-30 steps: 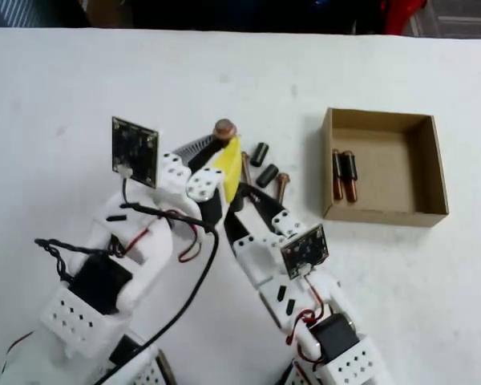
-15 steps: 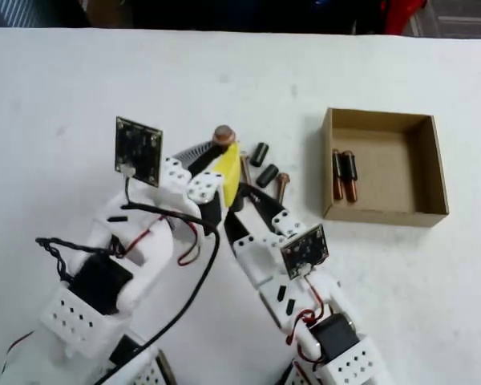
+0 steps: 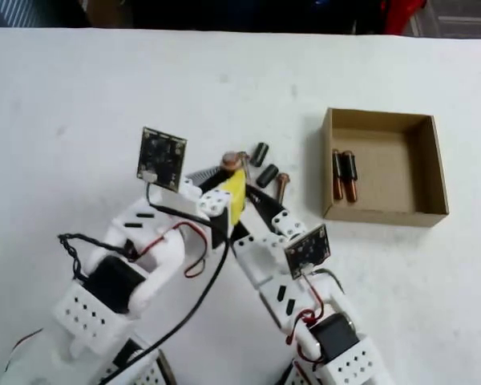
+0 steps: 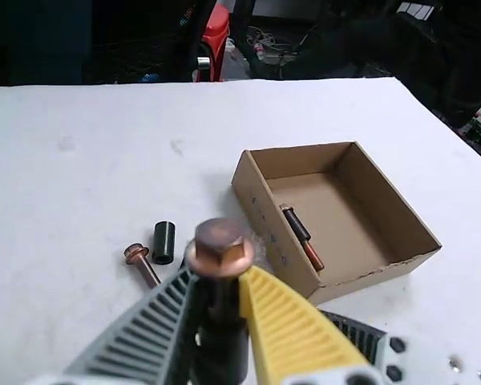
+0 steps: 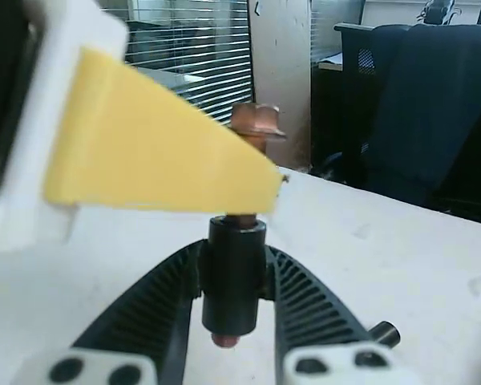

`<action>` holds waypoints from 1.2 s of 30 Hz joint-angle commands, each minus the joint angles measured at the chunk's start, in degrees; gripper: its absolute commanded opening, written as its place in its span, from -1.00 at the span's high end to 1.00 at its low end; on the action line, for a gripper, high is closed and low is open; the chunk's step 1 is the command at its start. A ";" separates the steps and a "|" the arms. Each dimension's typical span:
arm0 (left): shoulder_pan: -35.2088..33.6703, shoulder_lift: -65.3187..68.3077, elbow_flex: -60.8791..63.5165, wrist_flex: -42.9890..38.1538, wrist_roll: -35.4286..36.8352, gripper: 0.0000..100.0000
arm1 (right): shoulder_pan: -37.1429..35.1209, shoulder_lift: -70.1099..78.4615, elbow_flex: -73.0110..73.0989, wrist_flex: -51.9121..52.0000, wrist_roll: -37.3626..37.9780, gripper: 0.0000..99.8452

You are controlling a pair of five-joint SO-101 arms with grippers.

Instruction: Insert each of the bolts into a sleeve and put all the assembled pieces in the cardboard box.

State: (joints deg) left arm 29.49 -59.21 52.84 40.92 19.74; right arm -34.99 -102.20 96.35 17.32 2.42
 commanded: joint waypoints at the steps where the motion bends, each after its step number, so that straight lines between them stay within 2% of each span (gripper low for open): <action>1: 1.36 -0.13 -0.26 0.00 0.62 0.96 | 0.31 -0.66 0.53 -0.22 2.73 0.97; 13: 1.27 -0.13 -0.18 0.09 0.44 0.96 | 0.22 -0.57 0.53 -0.22 3.52 0.97; 16: 1.19 -0.13 -0.18 0.09 -2.37 0.95 | 0.22 -0.57 0.53 -0.22 3.52 0.97; 19: 1.36 -0.13 -0.18 0.09 -5.71 0.82 | 0.31 -0.57 0.53 -0.22 3.60 0.97; 25: 1.27 -0.04 -0.18 0.18 -5.63 0.54 | 0.31 -0.57 0.53 -0.22 3.60 0.97; 36: 1.01 0.31 -0.18 1.67 -5.98 0.52 | 0.31 -0.84 0.53 1.27 3.60 0.97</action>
State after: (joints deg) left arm 29.85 -59.21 53.19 42.68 14.55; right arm -34.73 -102.20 96.35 18.37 5.14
